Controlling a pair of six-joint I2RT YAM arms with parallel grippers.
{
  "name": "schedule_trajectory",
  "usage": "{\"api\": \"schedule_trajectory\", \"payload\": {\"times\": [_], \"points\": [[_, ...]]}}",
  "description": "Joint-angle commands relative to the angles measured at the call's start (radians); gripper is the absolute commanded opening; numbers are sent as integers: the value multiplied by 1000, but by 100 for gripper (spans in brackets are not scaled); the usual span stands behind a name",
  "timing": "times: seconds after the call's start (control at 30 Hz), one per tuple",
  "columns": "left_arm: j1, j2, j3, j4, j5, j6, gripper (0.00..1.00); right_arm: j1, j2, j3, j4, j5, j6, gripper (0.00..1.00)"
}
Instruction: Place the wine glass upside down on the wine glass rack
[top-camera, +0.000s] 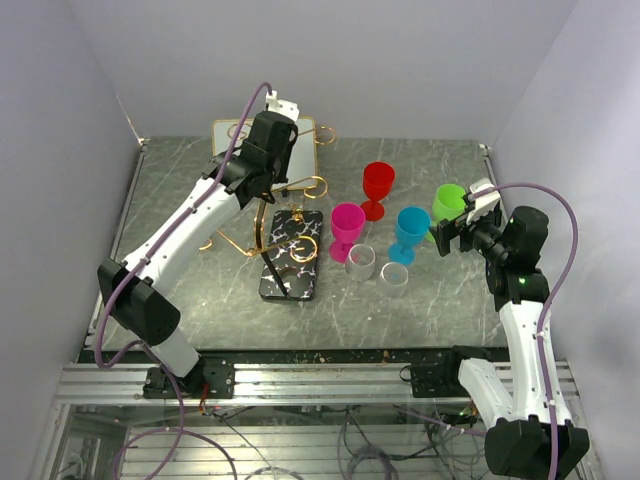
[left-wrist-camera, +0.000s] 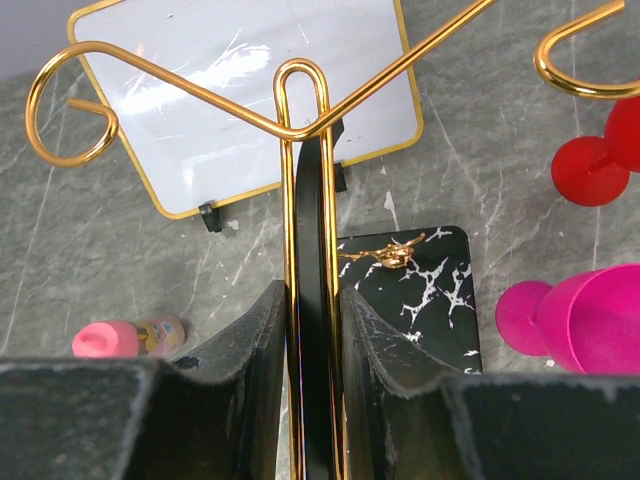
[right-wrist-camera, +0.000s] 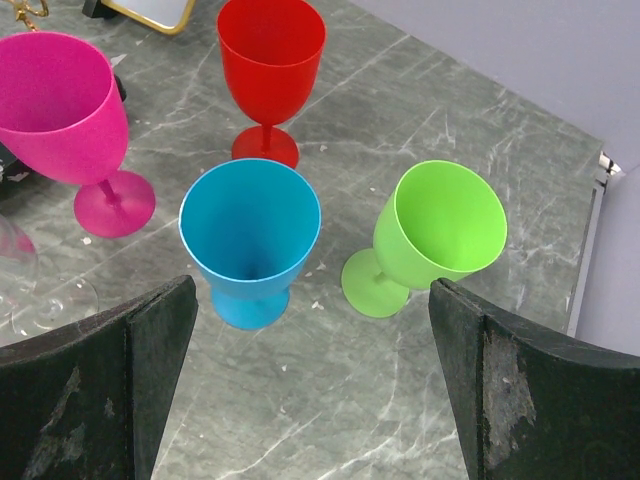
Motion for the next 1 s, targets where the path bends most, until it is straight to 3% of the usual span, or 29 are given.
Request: {"api": "schedule_trajectory", "payload": {"times": [0.0,0.4,0.63,0.97], "points": [[4,-64,22,30,-66,9,7,2,-2,-8,20,-4,-7,100],[9,-49,20,25,-159,-59,7,3,19,-10,20,0,-10,100],[9,47,92,-14,-228,-89,7,3,21,-8,19,5,-12,100],[6,119,116,38,-216,89,7,9,14,-8,17,1,-14,100]]}}
